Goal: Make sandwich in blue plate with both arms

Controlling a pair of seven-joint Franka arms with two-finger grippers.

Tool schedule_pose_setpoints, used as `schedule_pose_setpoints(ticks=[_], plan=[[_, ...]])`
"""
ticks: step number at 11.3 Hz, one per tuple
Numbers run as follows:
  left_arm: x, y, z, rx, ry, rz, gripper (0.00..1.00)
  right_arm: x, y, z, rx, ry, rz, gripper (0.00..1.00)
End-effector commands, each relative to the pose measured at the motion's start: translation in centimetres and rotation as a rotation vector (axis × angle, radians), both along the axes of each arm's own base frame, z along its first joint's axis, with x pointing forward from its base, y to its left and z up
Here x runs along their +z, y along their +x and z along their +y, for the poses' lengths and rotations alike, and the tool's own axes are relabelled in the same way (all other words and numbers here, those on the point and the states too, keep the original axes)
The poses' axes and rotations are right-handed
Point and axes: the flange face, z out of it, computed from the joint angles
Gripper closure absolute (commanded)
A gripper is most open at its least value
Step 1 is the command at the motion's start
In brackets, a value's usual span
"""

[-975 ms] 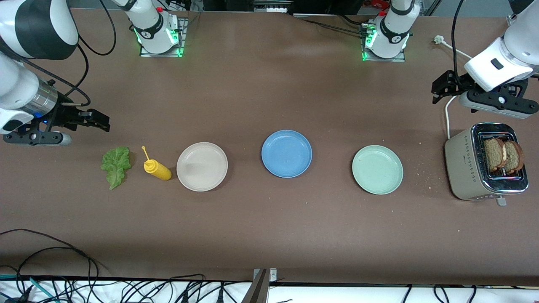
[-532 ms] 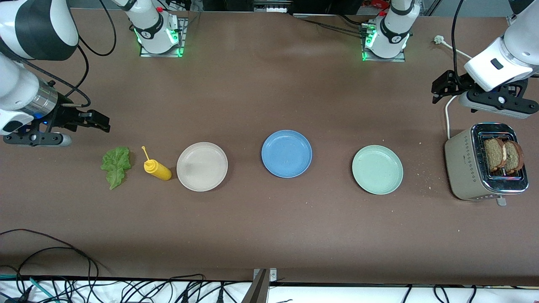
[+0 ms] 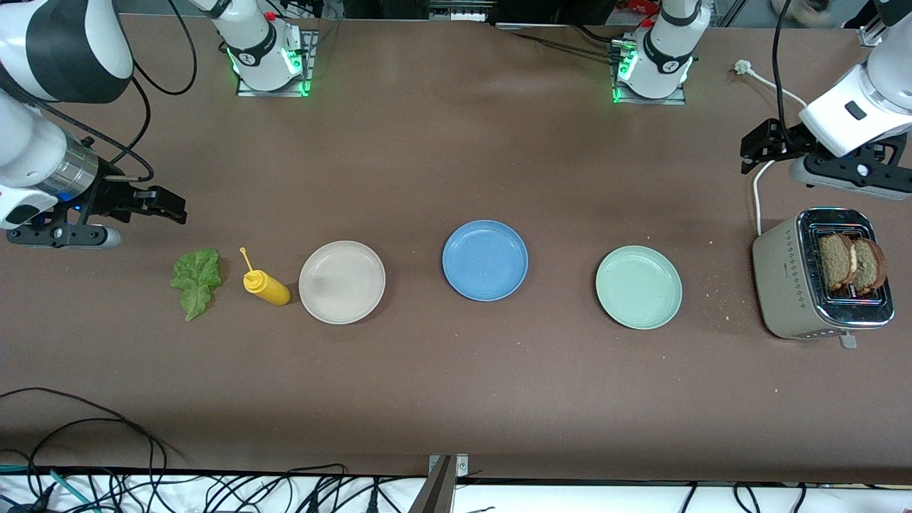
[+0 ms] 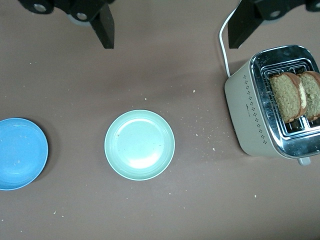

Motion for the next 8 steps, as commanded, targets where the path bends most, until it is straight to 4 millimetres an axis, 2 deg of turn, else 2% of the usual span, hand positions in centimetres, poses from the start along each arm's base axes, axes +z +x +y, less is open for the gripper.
schedule_pose_setpoints(ticks=[1, 8], plan=[[0.67, -0.58, 0.75, 0.012, -0.015, 0.002, 0.00, 0.56, 0.26, 0.10, -0.014, 0.015, 0.008, 0.00], [-0.32, -0.19, 0.82, 0.011, -0.010, 0.021, 0.00, 0.44, 0.17, 0.10, -0.011, 0.014, 0.020, 0.00]])
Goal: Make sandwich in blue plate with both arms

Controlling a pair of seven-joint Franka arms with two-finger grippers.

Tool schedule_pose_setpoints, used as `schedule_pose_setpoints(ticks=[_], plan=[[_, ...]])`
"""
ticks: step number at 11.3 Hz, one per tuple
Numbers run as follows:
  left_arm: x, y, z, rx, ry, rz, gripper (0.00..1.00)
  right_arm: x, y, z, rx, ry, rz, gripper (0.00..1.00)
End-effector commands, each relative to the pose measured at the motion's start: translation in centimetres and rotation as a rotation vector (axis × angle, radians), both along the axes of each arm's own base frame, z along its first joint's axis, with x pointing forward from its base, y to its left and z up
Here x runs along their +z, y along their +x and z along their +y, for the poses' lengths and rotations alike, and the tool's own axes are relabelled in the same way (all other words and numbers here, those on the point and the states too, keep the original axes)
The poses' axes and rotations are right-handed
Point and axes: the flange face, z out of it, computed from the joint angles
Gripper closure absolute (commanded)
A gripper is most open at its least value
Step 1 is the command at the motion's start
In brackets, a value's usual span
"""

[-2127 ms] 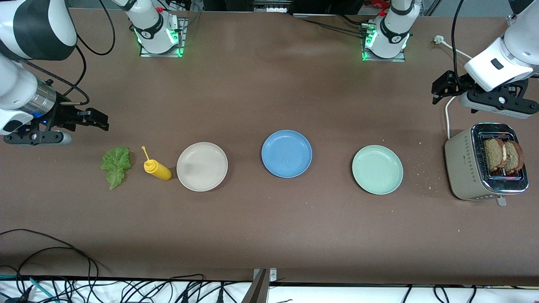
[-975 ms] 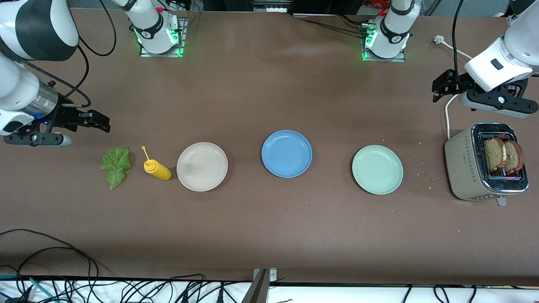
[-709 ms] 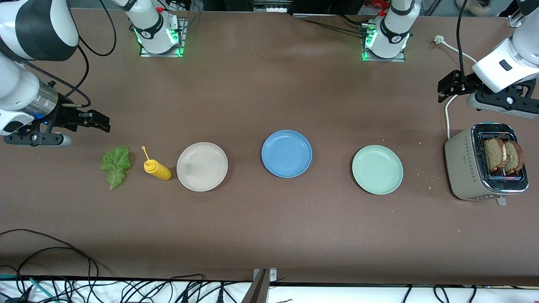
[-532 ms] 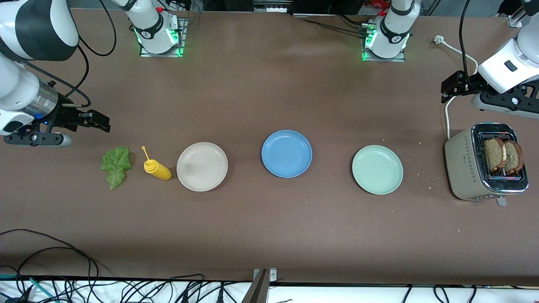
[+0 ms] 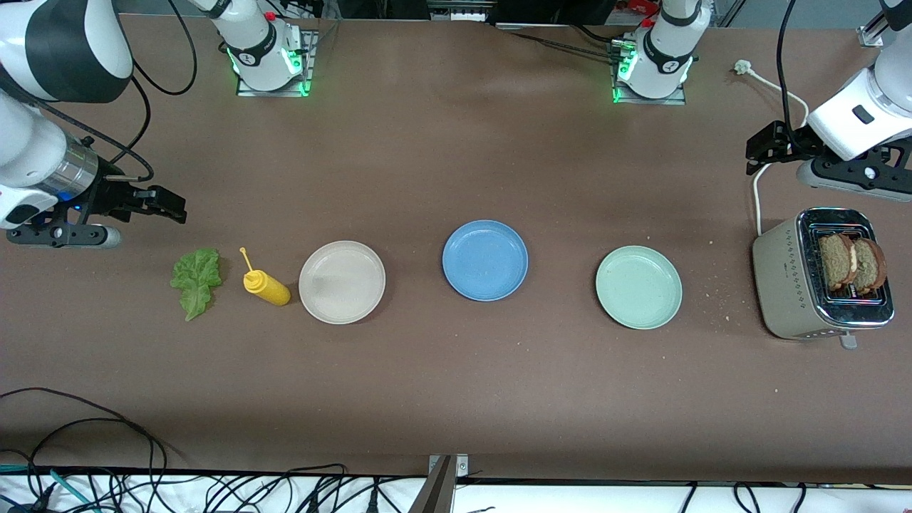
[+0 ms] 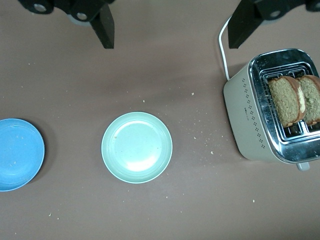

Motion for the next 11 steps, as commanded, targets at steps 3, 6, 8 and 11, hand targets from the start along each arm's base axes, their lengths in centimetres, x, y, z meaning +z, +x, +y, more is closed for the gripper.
schedule_pose_setpoints(ticks=[3, 6, 8, 11], plan=[[-0.39, -0.12, 0.09, -0.001, -0.011, 0.024, 0.00, 0.42, 0.20, 0.20, -0.012, 0.014, 0.016, 0.00], [-0.92, 0.11, 0.29, -0.002, -0.002, 0.036, 0.00, 0.53, 0.05, 0.01, -0.014, 0.014, 0.022, 0.00], [-0.49, 0.09, 0.39, 0.002, 0.000, 0.028, 0.00, 0.60, 0.07, 0.01, -0.012, 0.014, 0.020, 0.00], [-0.33, 0.21, 0.30, 0.002, -0.001, 0.020, 0.00, 0.44, 0.01, 0.17, -0.009, 0.012, 0.025, 0.00]])
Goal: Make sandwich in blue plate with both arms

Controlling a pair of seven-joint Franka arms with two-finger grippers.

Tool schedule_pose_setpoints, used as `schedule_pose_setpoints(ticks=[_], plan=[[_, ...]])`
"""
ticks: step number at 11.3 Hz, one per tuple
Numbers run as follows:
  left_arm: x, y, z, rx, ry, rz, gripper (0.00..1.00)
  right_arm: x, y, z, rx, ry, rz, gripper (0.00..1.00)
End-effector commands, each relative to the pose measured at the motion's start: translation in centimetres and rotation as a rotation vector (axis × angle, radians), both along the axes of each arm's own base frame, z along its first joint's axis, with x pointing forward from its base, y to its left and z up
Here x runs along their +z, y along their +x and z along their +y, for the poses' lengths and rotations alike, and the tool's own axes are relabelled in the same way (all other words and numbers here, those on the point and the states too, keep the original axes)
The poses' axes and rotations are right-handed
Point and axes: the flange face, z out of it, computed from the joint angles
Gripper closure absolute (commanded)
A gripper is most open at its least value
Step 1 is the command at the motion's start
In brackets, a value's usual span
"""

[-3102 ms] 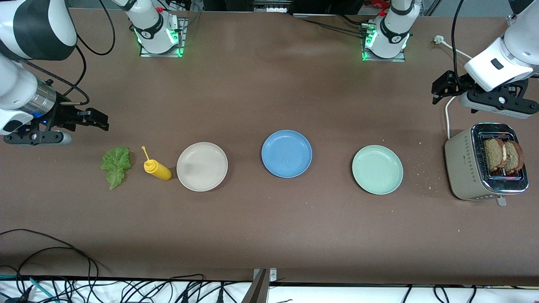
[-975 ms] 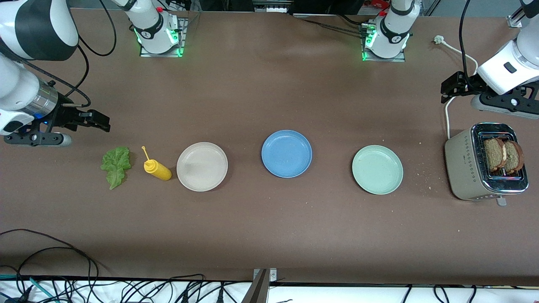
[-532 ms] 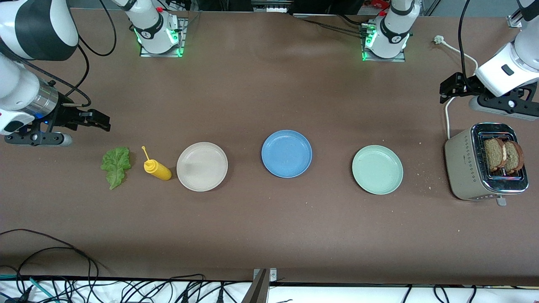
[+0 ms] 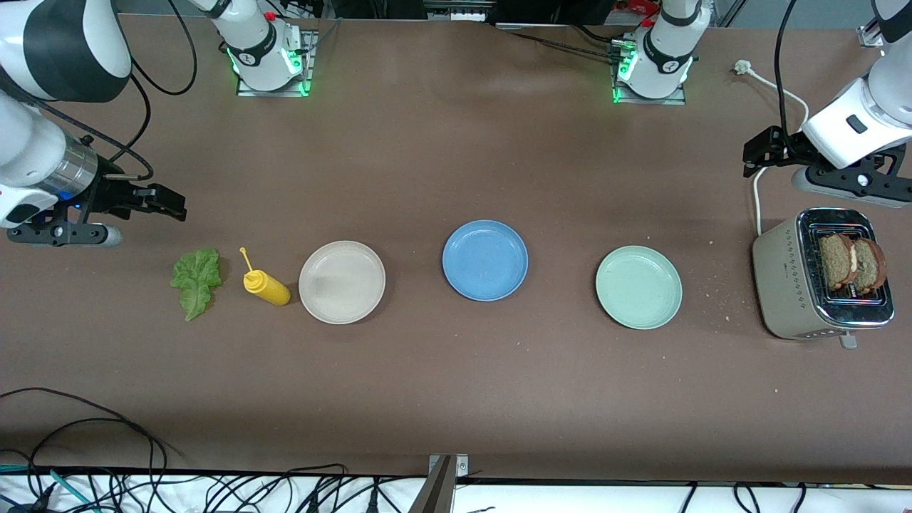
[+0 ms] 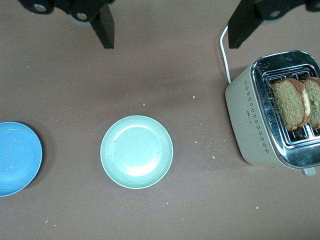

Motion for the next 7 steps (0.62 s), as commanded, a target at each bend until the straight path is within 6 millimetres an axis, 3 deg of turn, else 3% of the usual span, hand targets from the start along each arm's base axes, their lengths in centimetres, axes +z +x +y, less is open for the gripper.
schedule_pose_setpoints(ticks=[1, 7], plan=[[0.95, -0.01, 0.14, -0.003, -0.001, -0.013, 0.00, 0.44, 0.17, 0.24, -0.008, 0.013, 0.010, 0.00], [1.15, -0.13, 0.23, -0.001, -0.001, -0.013, 0.00, 0.36, 0.23, 0.05, -0.018, 0.011, 0.010, 0.00]])
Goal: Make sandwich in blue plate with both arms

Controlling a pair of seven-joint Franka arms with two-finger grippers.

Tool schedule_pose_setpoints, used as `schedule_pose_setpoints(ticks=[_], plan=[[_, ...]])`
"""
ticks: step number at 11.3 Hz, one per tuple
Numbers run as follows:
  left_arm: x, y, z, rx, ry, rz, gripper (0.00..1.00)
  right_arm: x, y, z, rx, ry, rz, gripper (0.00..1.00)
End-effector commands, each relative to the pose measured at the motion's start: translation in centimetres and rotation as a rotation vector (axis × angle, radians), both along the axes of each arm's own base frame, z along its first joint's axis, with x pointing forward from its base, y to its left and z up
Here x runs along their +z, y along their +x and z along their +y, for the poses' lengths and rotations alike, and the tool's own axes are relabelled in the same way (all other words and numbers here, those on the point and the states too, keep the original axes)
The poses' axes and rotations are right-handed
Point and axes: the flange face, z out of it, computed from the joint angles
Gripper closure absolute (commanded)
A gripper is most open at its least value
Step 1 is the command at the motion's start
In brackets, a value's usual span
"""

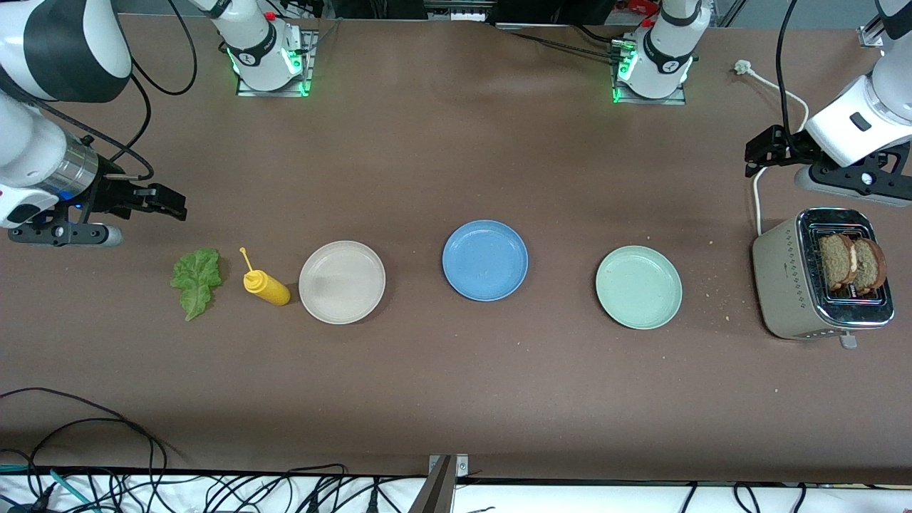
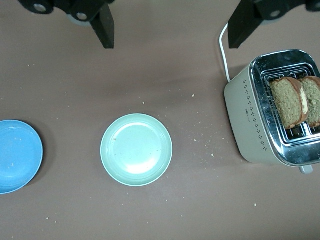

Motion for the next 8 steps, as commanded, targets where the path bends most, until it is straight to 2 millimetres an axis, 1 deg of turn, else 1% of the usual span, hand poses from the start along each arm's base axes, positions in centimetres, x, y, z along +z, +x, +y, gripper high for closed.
schedule_pose_setpoints(ticks=[1, 3, 4, 7, 8], plan=[[0.74, -0.13, 0.22, -0.013, -0.001, -0.003, 0.00, 0.42, 0.26, 0.03, -0.020, 0.010, 0.005, 0.00], [0.97, -0.22, 0.11, -0.015, -0.002, -0.008, 0.00, 0.59, 0.37, 0.52, -0.009, 0.003, -0.004, 0.00], [1.59, -0.06, 0.19, -0.013, -0.004, -0.021, 0.00, 0.52, 0.36, 0.43, -0.009, 0.003, -0.003, 0.00], [1.50, 0.03, 0.18, -0.010, -0.005, -0.020, 0.00, 0.39, 0.33, 0.50, -0.007, 0.001, 0.003, 0.00], [1.50, 0.01, -0.10, -0.006, -0.008, -0.020, 0.00, 0.12, 0.42, 0.51, -0.006, 0.000, 0.008, 0.00]])
